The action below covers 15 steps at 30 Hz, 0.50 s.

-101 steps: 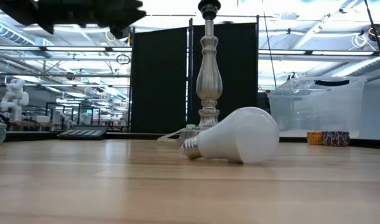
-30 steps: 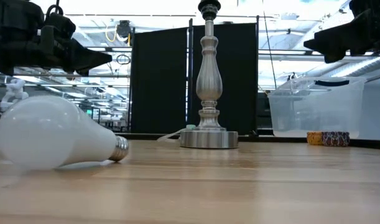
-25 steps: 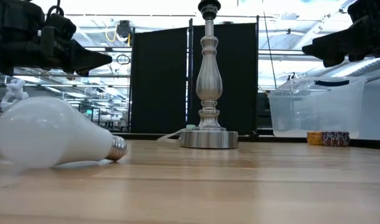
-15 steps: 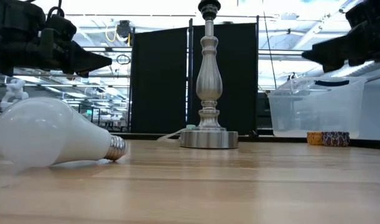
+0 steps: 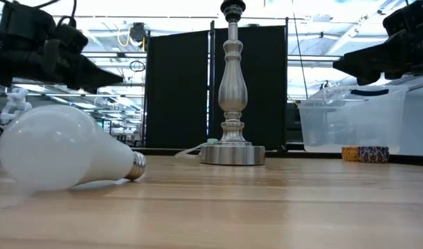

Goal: Screw lightbulb
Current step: Return to Home Position

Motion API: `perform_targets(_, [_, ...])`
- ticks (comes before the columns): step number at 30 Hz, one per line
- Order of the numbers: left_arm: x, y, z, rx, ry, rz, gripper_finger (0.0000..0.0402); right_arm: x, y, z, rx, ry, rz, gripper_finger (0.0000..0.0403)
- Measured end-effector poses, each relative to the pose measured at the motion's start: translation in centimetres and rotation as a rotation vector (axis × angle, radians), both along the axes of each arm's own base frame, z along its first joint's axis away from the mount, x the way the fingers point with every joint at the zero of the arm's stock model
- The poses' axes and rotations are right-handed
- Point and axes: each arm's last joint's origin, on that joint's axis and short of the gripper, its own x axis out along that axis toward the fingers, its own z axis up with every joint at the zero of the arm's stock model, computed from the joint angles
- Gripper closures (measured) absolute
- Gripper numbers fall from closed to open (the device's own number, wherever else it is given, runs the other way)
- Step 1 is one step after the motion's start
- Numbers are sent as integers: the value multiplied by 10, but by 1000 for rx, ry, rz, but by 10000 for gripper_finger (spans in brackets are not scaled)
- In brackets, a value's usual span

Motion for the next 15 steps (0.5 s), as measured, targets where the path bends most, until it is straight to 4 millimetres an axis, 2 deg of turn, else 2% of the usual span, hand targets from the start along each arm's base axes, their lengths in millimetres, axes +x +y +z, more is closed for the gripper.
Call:
perform_targets(7, [-2, 0, -13, -53, 122, 39, 401, 0, 0, 0, -45, 5, 5, 190])
perform_targets(15, [-2, 0, -13, -56, 131, 38, 401, 0, 0, 0, -48, 6, 6, 190])
